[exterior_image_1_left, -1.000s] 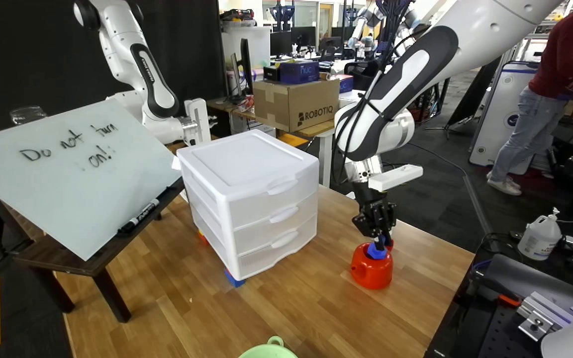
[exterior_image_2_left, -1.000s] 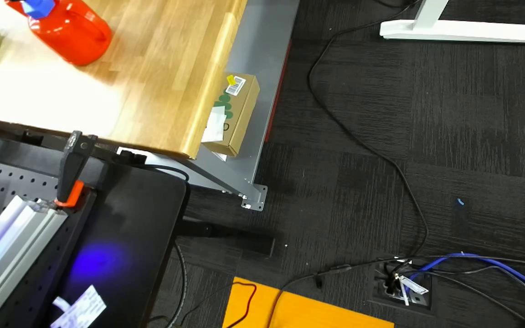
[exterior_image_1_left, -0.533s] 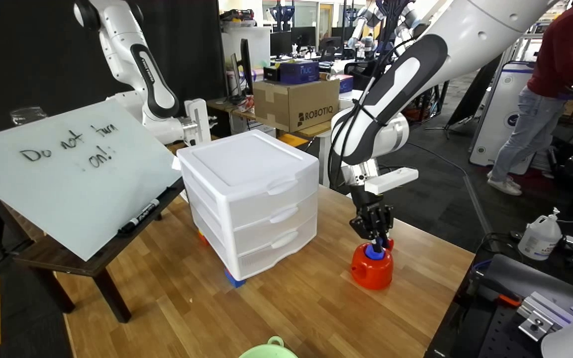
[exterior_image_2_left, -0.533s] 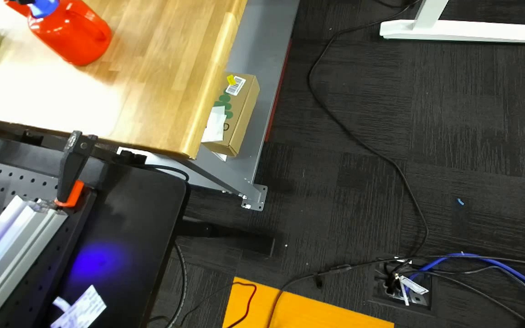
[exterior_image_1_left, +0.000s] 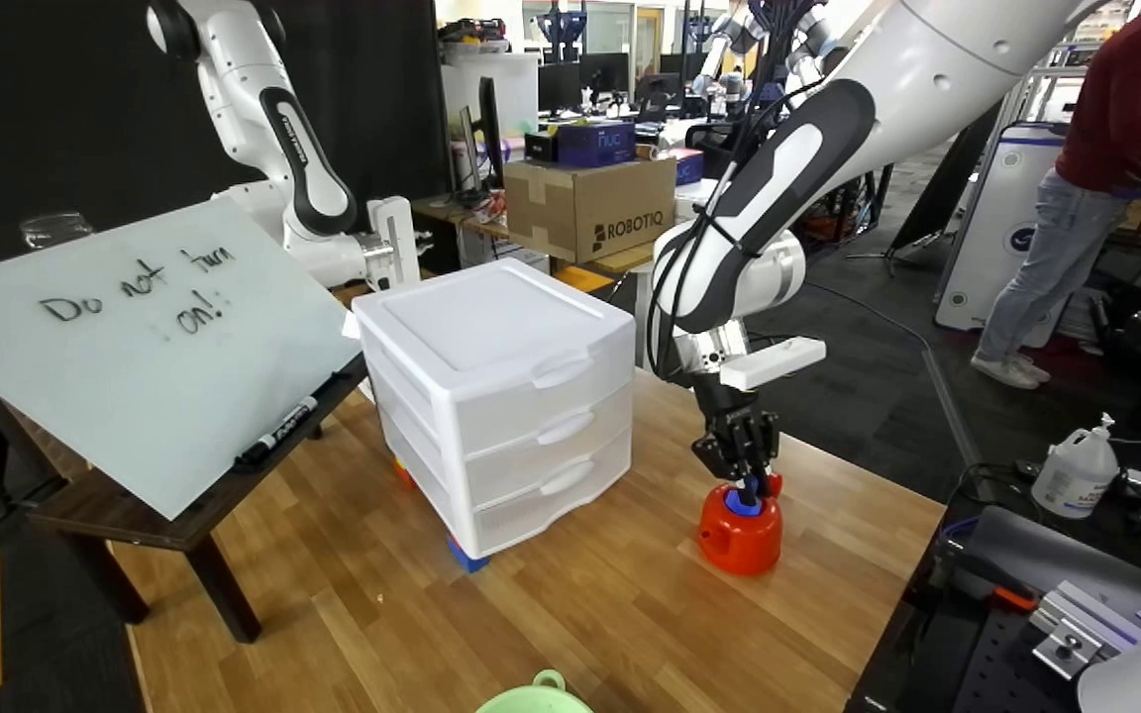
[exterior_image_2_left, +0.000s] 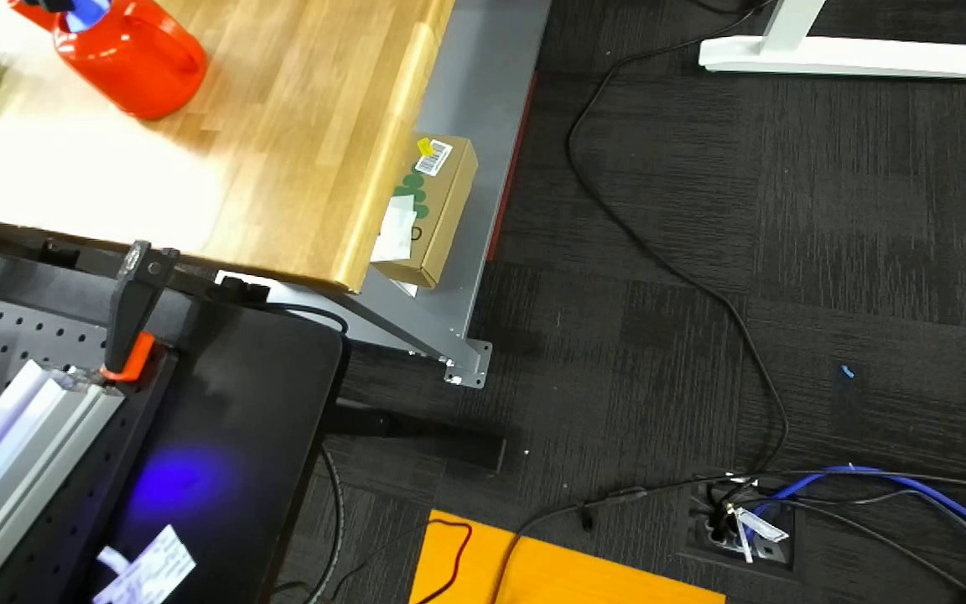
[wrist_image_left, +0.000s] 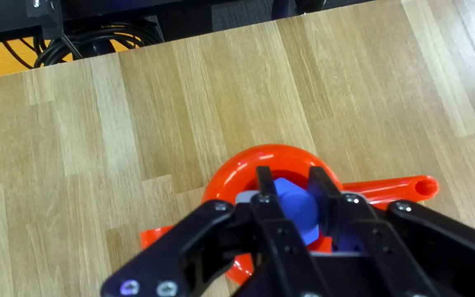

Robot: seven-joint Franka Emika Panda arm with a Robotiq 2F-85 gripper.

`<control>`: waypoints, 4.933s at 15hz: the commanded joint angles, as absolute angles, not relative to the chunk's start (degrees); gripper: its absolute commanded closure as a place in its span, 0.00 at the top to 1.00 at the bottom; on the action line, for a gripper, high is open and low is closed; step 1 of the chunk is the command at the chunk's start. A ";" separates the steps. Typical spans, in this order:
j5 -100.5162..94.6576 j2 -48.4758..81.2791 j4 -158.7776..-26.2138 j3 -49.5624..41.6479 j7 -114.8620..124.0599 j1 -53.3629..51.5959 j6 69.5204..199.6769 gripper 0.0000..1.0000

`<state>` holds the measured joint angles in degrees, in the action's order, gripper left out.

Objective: Put the blue object in the orange tea pot and move the light-green bowl to the right

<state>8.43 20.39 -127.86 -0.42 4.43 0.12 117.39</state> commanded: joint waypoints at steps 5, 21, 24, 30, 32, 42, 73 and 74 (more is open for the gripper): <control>8.38 20.46 -127.72 -0.35 4.45 0.21 117.26 0.26; 7.20 17.81 -132.10 -0.42 4.92 -0.46 119.13 1.00; 4.97 14.71 -136.65 0.44 6.13 -2.51 120.44 1.00; -0.98 8.04 -145.27 4.06 11.45 -8.07 123.26 1.00; -3.48 7.10 -147.04 5.20 12.73 -9.35 124.53 1.00; -10.83 7.20 -153.72 10.47 12.15 -14.21 133.89 1.00; -7.33 12.98 -147.07 13.24 10.15 -15.81 138.10 1.00; -7.62 14.60 -145.12 13.73 10.67 -16.51 137.65 1.00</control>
